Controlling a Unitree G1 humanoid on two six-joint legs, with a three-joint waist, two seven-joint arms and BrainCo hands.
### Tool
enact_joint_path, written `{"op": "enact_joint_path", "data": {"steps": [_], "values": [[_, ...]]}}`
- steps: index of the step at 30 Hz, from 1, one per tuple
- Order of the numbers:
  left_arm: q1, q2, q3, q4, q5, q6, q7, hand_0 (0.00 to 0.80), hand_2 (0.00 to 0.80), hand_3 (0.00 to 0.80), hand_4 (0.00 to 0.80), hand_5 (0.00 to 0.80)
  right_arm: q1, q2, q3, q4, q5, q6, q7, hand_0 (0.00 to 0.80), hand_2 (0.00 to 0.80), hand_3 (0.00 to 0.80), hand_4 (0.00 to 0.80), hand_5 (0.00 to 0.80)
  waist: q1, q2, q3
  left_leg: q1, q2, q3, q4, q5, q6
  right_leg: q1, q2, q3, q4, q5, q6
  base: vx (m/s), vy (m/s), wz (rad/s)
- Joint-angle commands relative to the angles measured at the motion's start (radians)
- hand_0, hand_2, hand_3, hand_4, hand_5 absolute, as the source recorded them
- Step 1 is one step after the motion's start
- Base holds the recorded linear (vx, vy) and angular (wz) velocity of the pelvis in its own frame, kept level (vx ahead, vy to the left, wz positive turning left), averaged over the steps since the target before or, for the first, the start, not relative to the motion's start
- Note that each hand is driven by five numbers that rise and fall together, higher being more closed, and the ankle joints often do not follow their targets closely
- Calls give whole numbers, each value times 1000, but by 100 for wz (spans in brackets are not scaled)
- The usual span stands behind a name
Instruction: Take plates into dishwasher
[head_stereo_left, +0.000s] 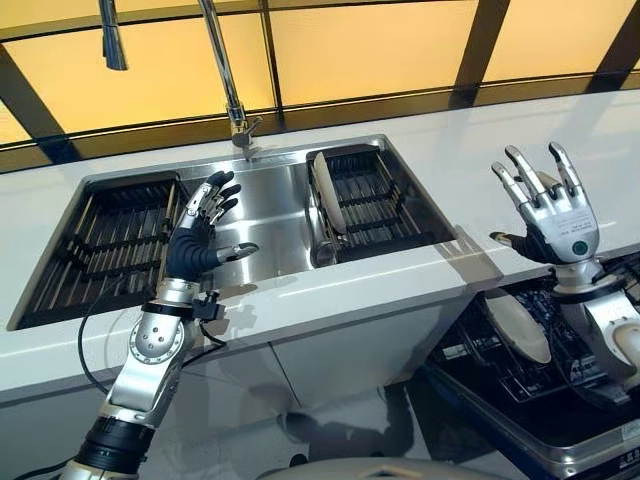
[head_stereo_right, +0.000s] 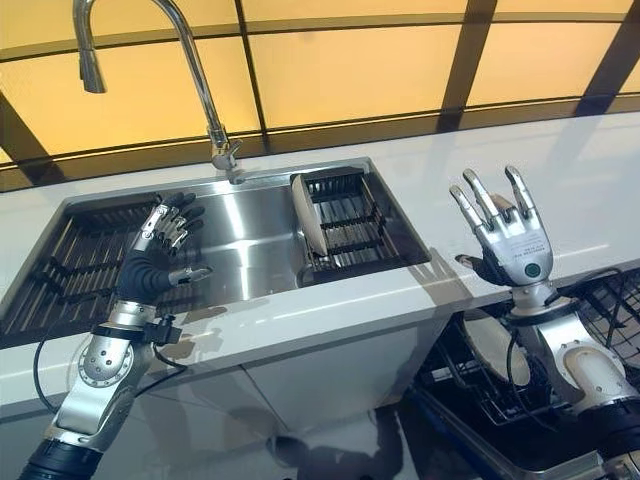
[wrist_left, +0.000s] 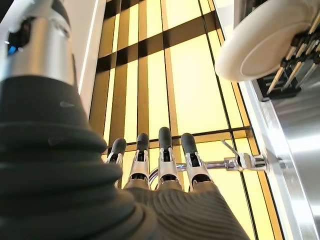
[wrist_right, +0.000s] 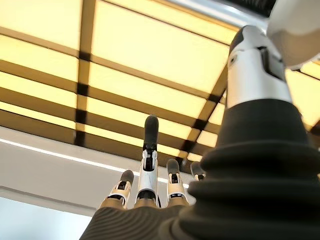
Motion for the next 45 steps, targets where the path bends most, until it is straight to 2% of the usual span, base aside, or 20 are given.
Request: {"op": "enact_joint_path", "data": {"steps": [1,7,20,27,32,37,45], "values": [[-54,57,-30,26,-34,-66,14,0,0,0,0,0,-118,-52,16,9,44,32,-28,0,0,0,0,0,30,-33,-30,31,-39,-38,5,-99,71,-14,36,-67,9,-6,14,6,5,5],[-89,71,-50,22,-39,-52,20,0,0,0,0,0,-299,-86,111,99,47,93,64,0,0,0,0,0,57,-38,-26,32,-44,-60,5,-97,69,-4,28,-91,9,-10,12,13,5,8],[-79,101,-57,44,-78,-51,-24,0,0,0,0,0,-628,-197,422,368,-33,84,163,0,0,0,0,0,132,-58,-32,12,-57,-121,5,-78,61,1,15,-162,9,-19,12,51,-3,14],[-80,108,-78,56,-87,-65,-28,0,0,0,0,0,-753,-197,555,484,-61,108,186,0,0,0,0,0,165,-59,-18,-19,-63,-156,5,-58,55,-15,12,-187,9,-19,11,41,-8,20],[-130,109,-109,72,-80,-81,-11,0,0,0,0,0,-861,-177,652,576,-19,147,195,0,0,0,0,0,182,-55,6,-59,-69,-183,5,-41,53,-45,9,-199,9,-14,10,-37,-10,19],[-150,106,-115,74,-76,-74,-5,0,0,0,0,0,-907,-160,676,631,39,160,186,0,0,0,0,0,192,-53,22,-75,-71,-200,5,-36,52,-55,7,-210,9,-17,8,-25,-11,14],[-143,94,-125,61,-64,-71,-9,0,0,0,0,0,-945,-141,700,641,25,159,216,0,0,0,0,0,200,-49,31,-67,-73,-211,5,-37,51,-44,7,-216,9,-22,5,24,-2,6]]}}
